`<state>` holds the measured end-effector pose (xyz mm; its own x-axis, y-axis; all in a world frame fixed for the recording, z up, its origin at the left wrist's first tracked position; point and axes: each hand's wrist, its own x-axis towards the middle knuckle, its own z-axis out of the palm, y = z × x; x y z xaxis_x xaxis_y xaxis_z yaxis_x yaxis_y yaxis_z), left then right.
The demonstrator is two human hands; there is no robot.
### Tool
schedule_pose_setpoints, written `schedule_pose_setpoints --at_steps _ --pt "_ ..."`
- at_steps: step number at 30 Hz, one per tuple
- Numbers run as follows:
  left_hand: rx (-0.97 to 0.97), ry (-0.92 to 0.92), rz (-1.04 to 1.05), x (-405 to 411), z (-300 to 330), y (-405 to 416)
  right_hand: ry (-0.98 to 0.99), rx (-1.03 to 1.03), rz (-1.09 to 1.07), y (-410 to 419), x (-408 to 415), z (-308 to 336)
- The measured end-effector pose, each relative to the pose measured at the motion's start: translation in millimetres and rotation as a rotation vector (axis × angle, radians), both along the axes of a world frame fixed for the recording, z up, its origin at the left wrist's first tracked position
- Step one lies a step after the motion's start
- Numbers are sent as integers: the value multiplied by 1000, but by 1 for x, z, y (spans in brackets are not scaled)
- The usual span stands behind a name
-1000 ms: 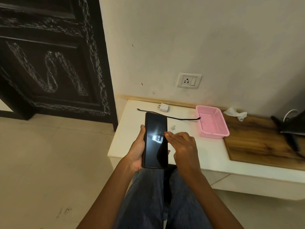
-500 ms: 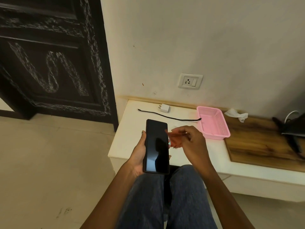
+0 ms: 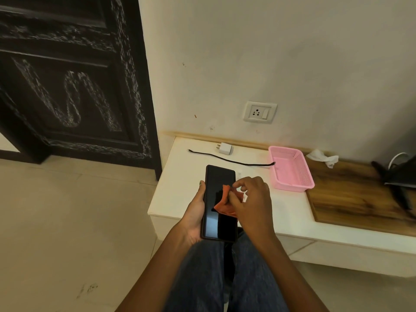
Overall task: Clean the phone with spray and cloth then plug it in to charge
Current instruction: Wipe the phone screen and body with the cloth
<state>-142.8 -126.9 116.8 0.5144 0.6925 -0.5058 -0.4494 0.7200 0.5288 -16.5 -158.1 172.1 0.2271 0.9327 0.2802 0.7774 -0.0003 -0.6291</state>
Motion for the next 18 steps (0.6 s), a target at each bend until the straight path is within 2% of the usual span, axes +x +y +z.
schedule_pose_setpoints --at_steps 3,8,10,13,18 --pt "-10 0 1 1 0 0 95 9 6 -7 -1 -4" --pt "1 -9 -5 5 -1 -2 87 -56 -10 -9 -9 -6" --pt "11 -8 -19 4 -1 -3 162 -52 -15 -8 -9 -6" --pt "18 -36 -27 1 0 -3 500 -57 -84 -9 -4 1" --pt "25 -96 -32 2 4 -2 1332 -74 -321 -6 13 13"
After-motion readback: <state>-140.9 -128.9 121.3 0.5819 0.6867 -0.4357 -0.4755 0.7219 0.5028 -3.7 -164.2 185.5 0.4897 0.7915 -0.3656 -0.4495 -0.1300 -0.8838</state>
